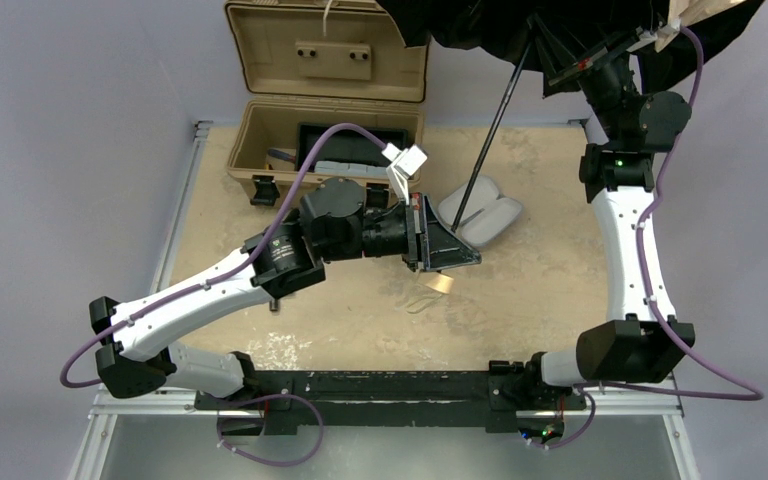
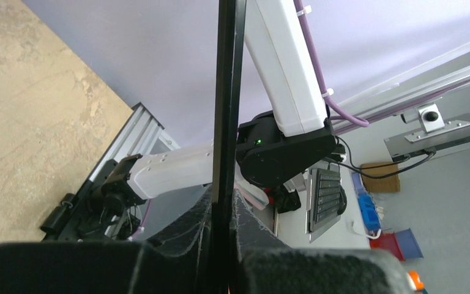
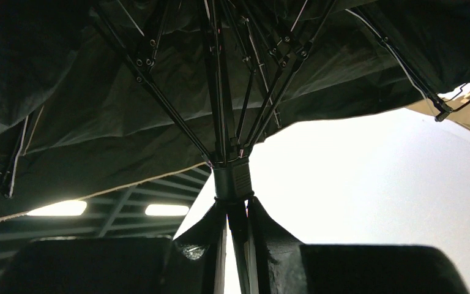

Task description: Open the umbrella

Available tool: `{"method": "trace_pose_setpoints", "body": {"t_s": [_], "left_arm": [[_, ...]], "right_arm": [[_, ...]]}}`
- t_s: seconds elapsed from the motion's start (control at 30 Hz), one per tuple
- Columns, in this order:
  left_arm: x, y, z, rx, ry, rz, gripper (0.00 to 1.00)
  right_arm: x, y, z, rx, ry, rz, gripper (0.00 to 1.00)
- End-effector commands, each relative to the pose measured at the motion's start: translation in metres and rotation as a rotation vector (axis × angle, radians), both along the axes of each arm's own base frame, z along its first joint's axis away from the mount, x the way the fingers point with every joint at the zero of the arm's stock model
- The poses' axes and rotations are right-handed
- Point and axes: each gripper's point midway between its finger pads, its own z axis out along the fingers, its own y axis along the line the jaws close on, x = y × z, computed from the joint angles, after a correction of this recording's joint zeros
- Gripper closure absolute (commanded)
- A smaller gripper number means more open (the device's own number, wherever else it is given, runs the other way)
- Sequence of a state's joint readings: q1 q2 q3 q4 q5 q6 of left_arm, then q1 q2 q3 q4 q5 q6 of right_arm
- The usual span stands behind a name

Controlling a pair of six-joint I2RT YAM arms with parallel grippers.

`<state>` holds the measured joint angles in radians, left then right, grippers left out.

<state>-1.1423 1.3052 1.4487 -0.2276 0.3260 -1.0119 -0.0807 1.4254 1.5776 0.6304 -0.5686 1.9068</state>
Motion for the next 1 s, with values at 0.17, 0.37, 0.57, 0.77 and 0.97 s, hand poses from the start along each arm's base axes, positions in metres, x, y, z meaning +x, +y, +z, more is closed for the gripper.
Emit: {"method": "trace_pose_setpoints", "body": {"t_s": [0.17, 0.37, 0.57, 0.77, 0.97], "left_arm": [[-0.110, 0.058, -0.106, 0.593, 0.349, -0.345, 1.00], [-0.100, 0.041, -0.069, 0.497, 0.248, -0.352, 0.71], [-0.071, 0.021, -0.039, 0.391, 0.145, -0.310, 0.53], [-0.050, 0.000, -0.022, 0.304, 0.132, -0.282, 0.75], [-0.049, -0.013, -0.010, 0.238, 0.165, -0.284, 1.00]], "right_arm": [[-0.011, -0.115, 0.023, 0.195, -0.103, -0.630, 1.00], [-0.035, -0.066, -0.032, -0.006, 0.012, -0.570, 1.00], [-0.058, -0.046, -0.056, -0.086, 0.083, -0.530, 1.00], [-0.081, -0.043, -0.046, -0.107, 0.076, -0.536, 1.00], [-0.078, -0.020, -0.073, -0.189, 0.085, -0.423, 1.00]]}}
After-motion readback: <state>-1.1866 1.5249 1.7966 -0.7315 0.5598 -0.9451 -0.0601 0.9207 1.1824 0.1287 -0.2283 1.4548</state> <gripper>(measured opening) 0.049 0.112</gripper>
